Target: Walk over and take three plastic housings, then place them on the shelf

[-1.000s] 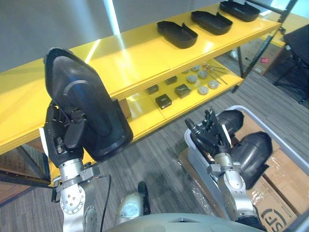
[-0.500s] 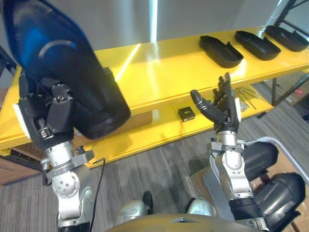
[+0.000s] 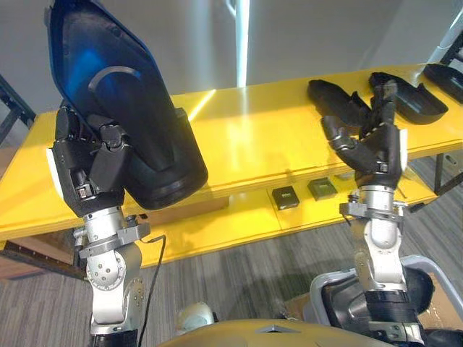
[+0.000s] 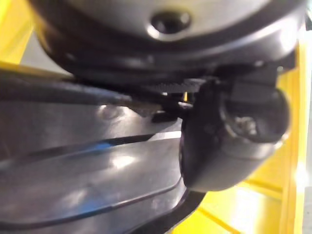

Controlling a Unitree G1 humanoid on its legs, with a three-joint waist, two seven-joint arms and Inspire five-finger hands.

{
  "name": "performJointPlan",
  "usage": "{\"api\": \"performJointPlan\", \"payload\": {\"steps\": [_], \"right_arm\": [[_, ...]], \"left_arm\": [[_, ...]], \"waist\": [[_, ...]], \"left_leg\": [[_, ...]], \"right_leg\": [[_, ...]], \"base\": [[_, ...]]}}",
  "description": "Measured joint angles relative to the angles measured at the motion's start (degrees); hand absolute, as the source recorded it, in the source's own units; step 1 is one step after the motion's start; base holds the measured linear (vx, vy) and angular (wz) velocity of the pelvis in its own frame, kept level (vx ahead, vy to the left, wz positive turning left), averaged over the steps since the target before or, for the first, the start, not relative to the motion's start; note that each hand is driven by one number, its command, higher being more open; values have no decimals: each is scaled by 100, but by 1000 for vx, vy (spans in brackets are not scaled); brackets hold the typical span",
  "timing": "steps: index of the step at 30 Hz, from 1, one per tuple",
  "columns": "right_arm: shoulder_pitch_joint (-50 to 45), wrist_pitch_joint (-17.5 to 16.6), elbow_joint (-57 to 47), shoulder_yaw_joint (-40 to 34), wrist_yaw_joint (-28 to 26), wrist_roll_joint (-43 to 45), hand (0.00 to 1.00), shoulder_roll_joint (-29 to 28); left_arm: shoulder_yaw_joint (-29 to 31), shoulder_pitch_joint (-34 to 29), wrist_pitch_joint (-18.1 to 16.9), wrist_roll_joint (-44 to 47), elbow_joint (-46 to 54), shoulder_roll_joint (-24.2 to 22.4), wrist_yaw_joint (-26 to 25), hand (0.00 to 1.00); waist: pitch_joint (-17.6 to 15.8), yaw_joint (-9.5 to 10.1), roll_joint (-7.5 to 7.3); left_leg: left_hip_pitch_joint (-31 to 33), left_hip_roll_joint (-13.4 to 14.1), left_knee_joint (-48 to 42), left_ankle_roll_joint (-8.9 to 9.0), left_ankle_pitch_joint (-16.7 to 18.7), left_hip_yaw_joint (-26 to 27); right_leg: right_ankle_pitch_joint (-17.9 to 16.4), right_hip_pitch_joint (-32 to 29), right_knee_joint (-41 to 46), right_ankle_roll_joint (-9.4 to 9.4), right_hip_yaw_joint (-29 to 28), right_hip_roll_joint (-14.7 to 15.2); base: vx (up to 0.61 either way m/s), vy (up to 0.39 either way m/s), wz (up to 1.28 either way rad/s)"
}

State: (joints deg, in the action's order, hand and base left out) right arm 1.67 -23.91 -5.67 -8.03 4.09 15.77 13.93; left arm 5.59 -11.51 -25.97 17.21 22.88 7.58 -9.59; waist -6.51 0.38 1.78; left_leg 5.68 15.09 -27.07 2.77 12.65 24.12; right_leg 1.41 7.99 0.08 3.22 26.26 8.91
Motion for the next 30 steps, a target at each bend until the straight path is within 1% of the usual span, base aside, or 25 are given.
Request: {"api": "performJointPlan", "payload": {"steps": [1, 2, 3, 4, 5, 6, 8, 10, 11, 12, 13, 15, 16, 17, 18, 19, 20, 22, 24, 25, 26, 27, 28, 30], "right_arm": [[-81, 0, -81, -96, -60, 54, 100, 48], [-187, -6, -143, -187, -101, 158, 100, 148], [-252, -6, -135, -258, -96, 188, 100, 107], [-305, -6, -146, -255, -97, 271, 100, 92], [-372, -6, -146, -254, -96, 291, 100, 50], [-428, -6, -146, -255, -98, 384, 100, -56], [-525, -8, -148, -249, -100, 395, 100, -160], [-573, -6, -148, -217, -105, 390, 100, -265], [-576, -2, -148, -166, -99, 393, 100, -320], [-608, 1, -148, -85, -103, 379, 100, -332], [-658, 18, -148, -39, -103, 375, 100, -332], [-726, 100, -152, 1, -110, 366, 100, -341], [-783, 206, -151, 62, -112, 365, 100, -343], [-799, 232, -151, 97, -111, 359, 100, -344], [-861, 233, -152, 146, -105, 325, 100, -345], [-891, 233, -152, 185, -105, 300, 100, -347], [-982, 233, -153, 250, -114, 257, 100, -353], [-1113, 234, -164, 358, -120, 210, 100, -367], [-1240, 234, -194, 318, -120, -39, 100, -365], [-1385, 240, -194, 256, -131, -153, 100, -361], [-1452, 251, -194, 236, -141, -177, 100, -361], [-1634, 291, -194, 136, -191, -196, 100, -360], [-1710, 300, -193, 73, -218, -191, 100, -360], [-2004, 312, -191, -222, -427, -80, 100, -347]], "left_arm": [[-78, 1, -2, -54, -6, -29, 6, 0], [-146, -2, -3, -215, -17, -60, 26, 0], [-159, 10, -6, -233, -39, 0, 99, 0], [-160, 21, -7, -226, -40, 45, 140, 0], [-137, 43, -22, -213, -40, 112, 203, 0], [-87, 60, -18, -188, -41, 206, 336, 0], [-40, 60, 28, -188, -42, 292, 434, 0], [11, 71, 154, -159, -42, 410, 492, 0], [40, 79, 253, -140, -42, 459, 520, 0], [46, 129, 425, -70, -43, 483, 603, 0], [-22, 247, 621, 53, -43, 489, 667, 0], [-150, 398, 860, 172, -51, 492, 741, 0], [-330, 548, 1095, 358, -118, 495, 802, 0], [-396, 609, 1197, 472, -158, 497, 823, 0], [-570, 799, 1410, 635, -326, 502, 836, 0], [-651, 898, 1512, 741, -427, 509, 835, 0], [-809, 1109, 1677, 821, -709, 519, 802, 0], [-1046, 1454, 1925, 929, -1236, 567, 582, 0], [-1112, 1721, 2053, 929, -1553, 591, 386, 0], [-1137, 1967, 2149, 931, -1795, 604, 165, 0], [-1151, 2062, 2188, 932, -1886, 622, 30, 0], [-1148, 2248, 2290, 953, -2089, 662, -283, 0], [-1143, 2312, 2323, 972, -2162, 676, -376, 0], [-1140, 2665, 2384, 985, -2514, 696, -727, 0]], "waist": [[89, -68, 153], [169, -87, 310], [194, -84, 309], [181, -118, 278], [147, -198, 171], [93, -244, 14], [128, -241, -101], [131, -231, -113], [130, -228, -110], [139, -246, -96], [139, -248, -94], [140, -276, -95], [143, -354, -89], [148, -387, -81], [156, -390, -67], [156, -391, -66], [155, -441, -68], [158, -629, -71], [159, -729, -71], [161, -805, -75], [160, -843, -76], [159, -947, -85], [160, -998, -87], [165, -1111, -96]], "left_leg": [[-55, 167, 496, 122, -412, -73], [-215, 257, 965, 331, -849, -150], [-366, 95, 1158, 425, -846, -94], [-456, -33, 1276, 400, -861, -58], [-525, -215, 1440, 358, -876, -28], [-636, -448, 1669, 258, -916, 61], [-693, -622, 1842, 188, -967, 142], [-762, -682, 1915, 165, -996, 201], [-797, -688, 1934, 169, -999, 227], [-810, -688, 1939, 171, -997, 236], [-810, -684, 1953, 190, -1007, 245], [-822, -662, 2003, 218, -1032, 269], [-834, -653, 2055, 231, -1048, 292], [-838, -651, 2073, 235, -1051, 308], [-883, -653, 2149, 252, -1079, 399], [-914, -651, 2182, 260, -1089, 458], [-984, -647, 2247, 276, -1108, 538], [-1109, -640, 2362, 306, -1130, 726], [-1121, -629, 2391, 317, -1131, 884], [-1137, -611, 2426, 333, -1142, 1009], [-1146, -595, 2429, 339, -1145, 1061], [-1245, -554, 2438, 375, -1136, 1210], [-1292, -543, 2445, 385, -1129, 1240], [-1418, -532, 2533, 411, -1130, 1392]], "right_leg": [[8, -11, -3, 61, -10, 1], [1, -55, 11, 209, -117, 0], [12, -98, 82, 276, -227, 126], [19, -108, 112, 283, -227, 230], [41, -101, 104, 330, -223, 384], [98, -116, 81, 415, -246, 573], [151, -182, 85, 494, -292, 711], [198, -183, 92, 547, -283, 754], [209, -178, 92, 562, -285, 755], [210, -173, 94, 562, -285, 741], [210, -181, 93, 561, -286, 717], [210, -190, 90, 560, -288, 683], [207, -206, 83, 556, -296, 662], [207, -222, 82, 556, -309, 658], [219, -279, 82, 541, -401, 644], [221, -304, 81, 538, -466, 637], [224, -317, 77, 533, -539, 617], [228, -381, 77, 528, -715, 580], [252, -504, 75, 499, -874, 552], [293, -590, 72, 455, -992, 517], [314, -619, 69, 434, -1048, 496], [341, -638, 66, 419, -1157, 443], [341, -624, 67, 418, -1192, 426], [342, -615, 67, 418, -1271, 380]], "base": [[91, 191, -27], [112, 276, -39], [95, 266, -38], [57, 241, -20], [41, 248, -4], [24, 266, -2], [30, 194, -7], [46, 77, -8], [37, 19, -10], [40, 7, -9], [32, -6, -5], [1, -14, -2], [-2, -25, -5], [-6, -16, -18], [-5, 5, -26], [-9, 9, -38], [-10, 5, -36], [-7, 3, -44], [-7, 5, -46], [-3, 1, -40], [4, -6, -58], [14, -11, -45], [13, -18, -49], [-1, -17, -27]]}}
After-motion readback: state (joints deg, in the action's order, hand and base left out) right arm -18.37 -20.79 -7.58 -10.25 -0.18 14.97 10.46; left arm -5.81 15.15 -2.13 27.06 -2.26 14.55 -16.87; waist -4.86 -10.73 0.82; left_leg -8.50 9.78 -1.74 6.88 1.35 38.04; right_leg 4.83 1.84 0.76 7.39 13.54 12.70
